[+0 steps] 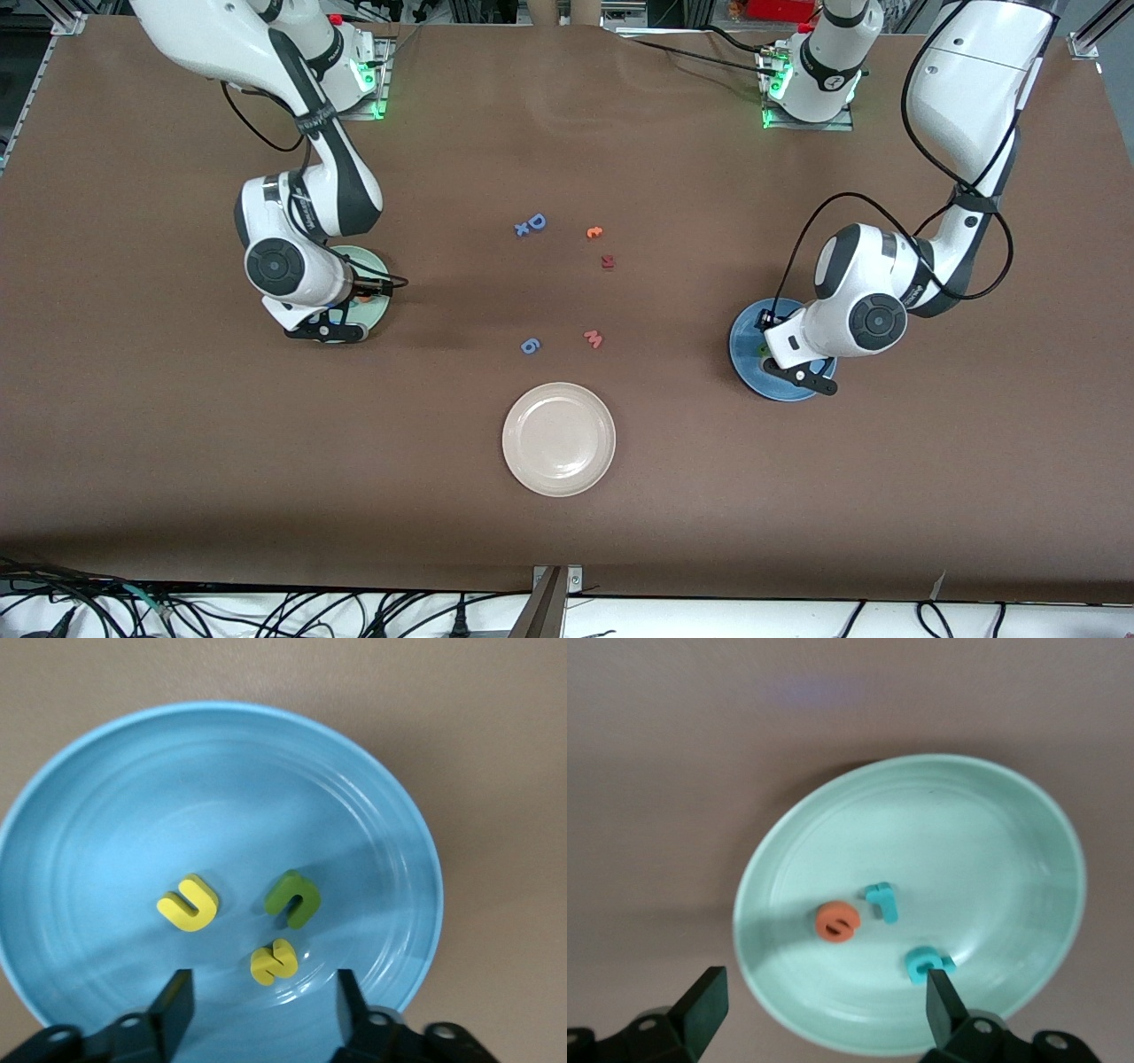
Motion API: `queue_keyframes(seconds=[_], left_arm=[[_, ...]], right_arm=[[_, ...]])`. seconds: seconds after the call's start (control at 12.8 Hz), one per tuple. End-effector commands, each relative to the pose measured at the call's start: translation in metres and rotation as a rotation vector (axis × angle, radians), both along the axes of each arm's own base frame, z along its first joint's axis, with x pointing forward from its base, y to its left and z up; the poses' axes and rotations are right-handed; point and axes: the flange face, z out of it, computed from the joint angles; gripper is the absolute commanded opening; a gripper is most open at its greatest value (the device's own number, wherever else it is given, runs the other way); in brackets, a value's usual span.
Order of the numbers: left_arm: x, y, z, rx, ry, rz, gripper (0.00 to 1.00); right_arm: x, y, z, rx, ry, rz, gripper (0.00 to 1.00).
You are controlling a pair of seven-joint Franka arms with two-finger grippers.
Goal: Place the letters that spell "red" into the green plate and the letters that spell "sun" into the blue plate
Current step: 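Drop the 6 on green while the left gripper drops the z on blue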
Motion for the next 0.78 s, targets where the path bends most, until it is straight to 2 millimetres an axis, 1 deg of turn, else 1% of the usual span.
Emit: queue_keyframes(seconds=[0.0, 0.16, 0.23, 0.31, 0.39, 0.55, 0.7], left_arm=[[0.001, -0.001, 0.046, 0.021, -0.029, -0.029, 1.0], [0.005, -0.004, 0.087, 0.027, -0.067, -0.031, 1.0], [0.007, -0.006, 0.109, 0.03, -0.074, -0.037, 1.0], [0.009, -0.01, 0.134, 0.035, -0.072, -0.039, 1.0], [0.011, -0.017, 0.16, 0.042, -0.062, -0.046, 1.0], [0.02, -0.015, 0.218, 0.054, -0.044, -0.04, 1.0], [0.024, -0.012, 0.271, 0.056, -0.042, -0.038, 1.0]], right_arm=[[-0.003, -0.012, 0.062, 0.021, -0.041, -0.021, 0.99], [-0.001, -0.026, 0.101, 0.037, -0.094, -0.045, 0.99], [-0.001, -0.029, 0.12, 0.046, -0.113, -0.047, 0.99], [0.001, -0.041, 0.139, 0.046, -0.116, -0.07, 0.99], [0.003, -0.044, 0.155, 0.047, -0.114, -0.076, 0.99], [0.01, -0.047, 0.178, 0.043, -0.107, -0.083, 1.0], [0.013, -0.049, 0.183, 0.043, -0.114, -0.087, 1.0]])
